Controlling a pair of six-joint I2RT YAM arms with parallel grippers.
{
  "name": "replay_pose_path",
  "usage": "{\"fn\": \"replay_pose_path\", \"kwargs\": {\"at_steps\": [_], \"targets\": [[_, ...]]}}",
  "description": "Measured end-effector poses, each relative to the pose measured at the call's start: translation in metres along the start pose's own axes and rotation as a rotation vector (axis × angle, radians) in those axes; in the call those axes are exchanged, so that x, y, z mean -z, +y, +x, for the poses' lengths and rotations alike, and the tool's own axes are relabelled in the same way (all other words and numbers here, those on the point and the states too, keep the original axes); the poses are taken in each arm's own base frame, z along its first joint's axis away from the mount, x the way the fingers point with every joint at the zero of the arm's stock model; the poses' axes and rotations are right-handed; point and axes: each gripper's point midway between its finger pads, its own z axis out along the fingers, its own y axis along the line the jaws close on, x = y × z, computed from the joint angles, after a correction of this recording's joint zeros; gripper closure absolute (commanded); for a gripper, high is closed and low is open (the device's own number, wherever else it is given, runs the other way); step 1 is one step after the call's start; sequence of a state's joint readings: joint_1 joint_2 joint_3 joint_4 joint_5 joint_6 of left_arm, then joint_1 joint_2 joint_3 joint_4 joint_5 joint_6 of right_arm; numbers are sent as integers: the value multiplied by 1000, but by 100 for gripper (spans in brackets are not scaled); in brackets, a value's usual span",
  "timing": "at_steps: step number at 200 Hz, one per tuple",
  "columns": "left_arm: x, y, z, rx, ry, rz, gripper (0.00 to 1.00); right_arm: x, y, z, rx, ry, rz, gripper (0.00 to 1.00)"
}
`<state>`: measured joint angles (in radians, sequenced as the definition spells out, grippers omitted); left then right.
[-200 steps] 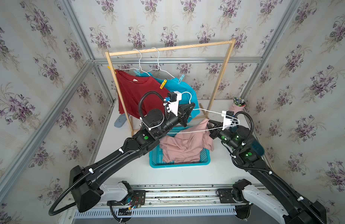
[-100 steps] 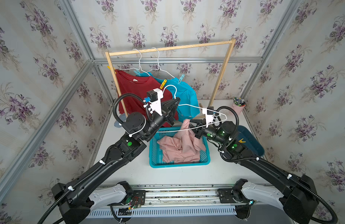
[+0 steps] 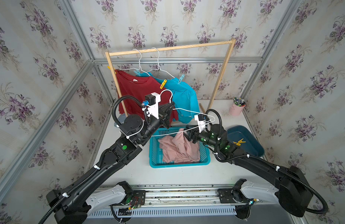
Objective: Remove the clothespins securing t-shirts to the hanger
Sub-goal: Place the T-shirt in the basket.
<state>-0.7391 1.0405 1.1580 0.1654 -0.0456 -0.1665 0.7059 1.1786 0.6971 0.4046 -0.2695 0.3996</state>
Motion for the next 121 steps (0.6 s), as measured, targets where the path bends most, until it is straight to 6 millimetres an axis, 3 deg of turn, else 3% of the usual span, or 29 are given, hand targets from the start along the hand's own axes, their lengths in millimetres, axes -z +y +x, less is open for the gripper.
{"fn": "replay_pose_path", "kwargs": {"at_steps": [47,121], "targets": [[4,1,-11,-74,22,-13,100,15,-4,-18,85,3,89,9],[30,19,-18,-254,80,-112,100,28,0,-11,200,169,126,7]]}}
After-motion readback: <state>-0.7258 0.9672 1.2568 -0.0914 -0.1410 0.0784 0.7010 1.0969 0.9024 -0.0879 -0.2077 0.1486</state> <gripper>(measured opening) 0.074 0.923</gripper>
